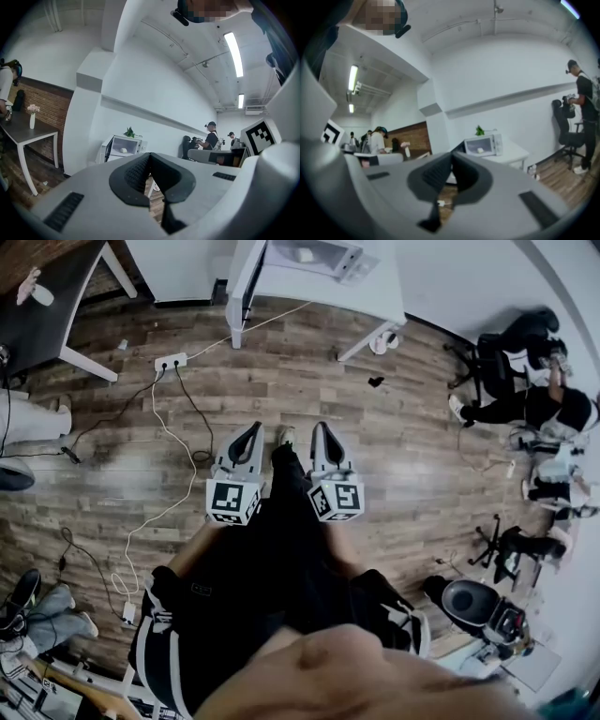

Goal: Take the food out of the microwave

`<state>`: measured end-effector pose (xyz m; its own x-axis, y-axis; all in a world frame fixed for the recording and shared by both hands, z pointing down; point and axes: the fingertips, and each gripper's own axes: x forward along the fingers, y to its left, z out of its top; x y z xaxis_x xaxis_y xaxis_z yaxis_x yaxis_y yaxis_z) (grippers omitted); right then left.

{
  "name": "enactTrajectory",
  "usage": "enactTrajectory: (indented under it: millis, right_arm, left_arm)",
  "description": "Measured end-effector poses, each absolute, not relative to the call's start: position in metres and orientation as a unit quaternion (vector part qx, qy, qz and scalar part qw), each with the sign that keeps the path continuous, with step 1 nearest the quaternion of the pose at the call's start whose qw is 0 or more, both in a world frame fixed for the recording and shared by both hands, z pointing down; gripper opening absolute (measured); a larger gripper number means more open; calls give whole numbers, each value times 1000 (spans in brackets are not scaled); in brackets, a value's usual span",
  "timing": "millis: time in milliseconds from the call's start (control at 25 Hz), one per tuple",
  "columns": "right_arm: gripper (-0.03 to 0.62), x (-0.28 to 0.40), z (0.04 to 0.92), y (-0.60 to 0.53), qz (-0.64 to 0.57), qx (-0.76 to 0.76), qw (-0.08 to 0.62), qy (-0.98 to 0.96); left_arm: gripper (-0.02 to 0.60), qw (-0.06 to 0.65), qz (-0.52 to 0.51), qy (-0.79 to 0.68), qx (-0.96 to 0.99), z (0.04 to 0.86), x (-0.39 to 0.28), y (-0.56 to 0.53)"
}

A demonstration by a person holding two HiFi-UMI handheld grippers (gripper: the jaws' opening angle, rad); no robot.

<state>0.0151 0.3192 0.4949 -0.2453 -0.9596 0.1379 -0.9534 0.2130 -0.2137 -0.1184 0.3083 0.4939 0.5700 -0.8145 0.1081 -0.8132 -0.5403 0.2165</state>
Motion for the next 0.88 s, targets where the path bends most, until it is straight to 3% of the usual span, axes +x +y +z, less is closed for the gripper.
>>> enactTrajectory:
  millis: [880]
  right_arm:
    - [31, 142, 510, 105, -125, -552, -7, 824]
  left_arm:
    - [32, 118, 11, -522, 844, 487, 11, 104]
